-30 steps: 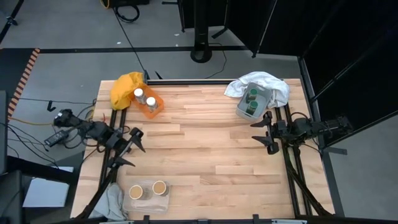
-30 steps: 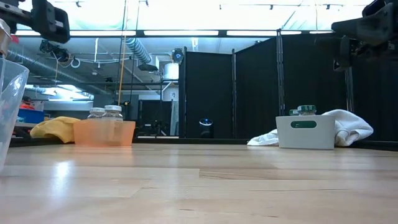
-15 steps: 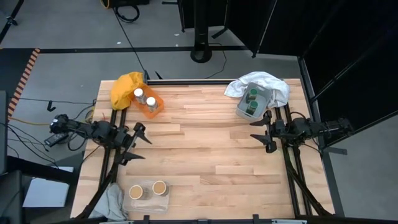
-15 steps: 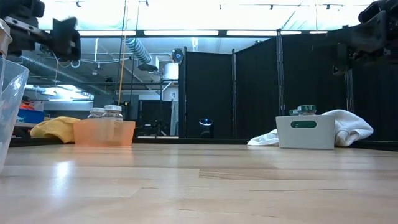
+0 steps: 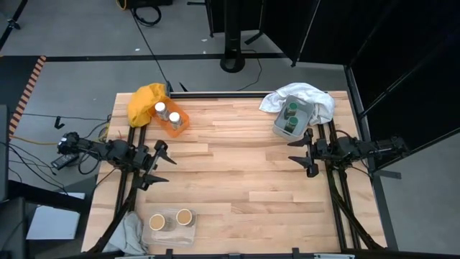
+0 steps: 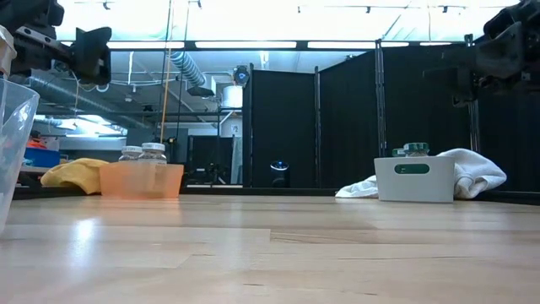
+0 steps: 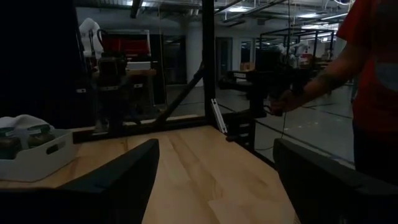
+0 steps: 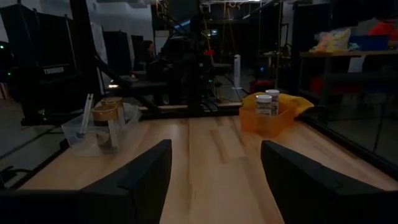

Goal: Sort spices by type
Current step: Return to Home Position

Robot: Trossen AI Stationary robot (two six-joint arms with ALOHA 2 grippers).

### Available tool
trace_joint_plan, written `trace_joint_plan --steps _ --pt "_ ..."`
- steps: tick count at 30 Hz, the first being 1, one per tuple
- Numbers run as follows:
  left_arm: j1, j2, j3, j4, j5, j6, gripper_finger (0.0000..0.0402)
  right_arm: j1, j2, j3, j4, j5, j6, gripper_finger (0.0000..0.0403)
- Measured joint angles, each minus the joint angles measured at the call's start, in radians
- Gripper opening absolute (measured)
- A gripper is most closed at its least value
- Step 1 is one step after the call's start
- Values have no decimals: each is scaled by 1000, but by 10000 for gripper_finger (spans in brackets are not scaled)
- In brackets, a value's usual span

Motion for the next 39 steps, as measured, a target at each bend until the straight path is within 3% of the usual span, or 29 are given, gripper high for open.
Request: trace_joint_plan --steps 14,39 --pt "0 0 0 -11 -78 -19 321 0 0 0 1 0 -20 255" --pt "0 0 0 -8 -80 -19 321 0 0 0 2 0 -13 257"
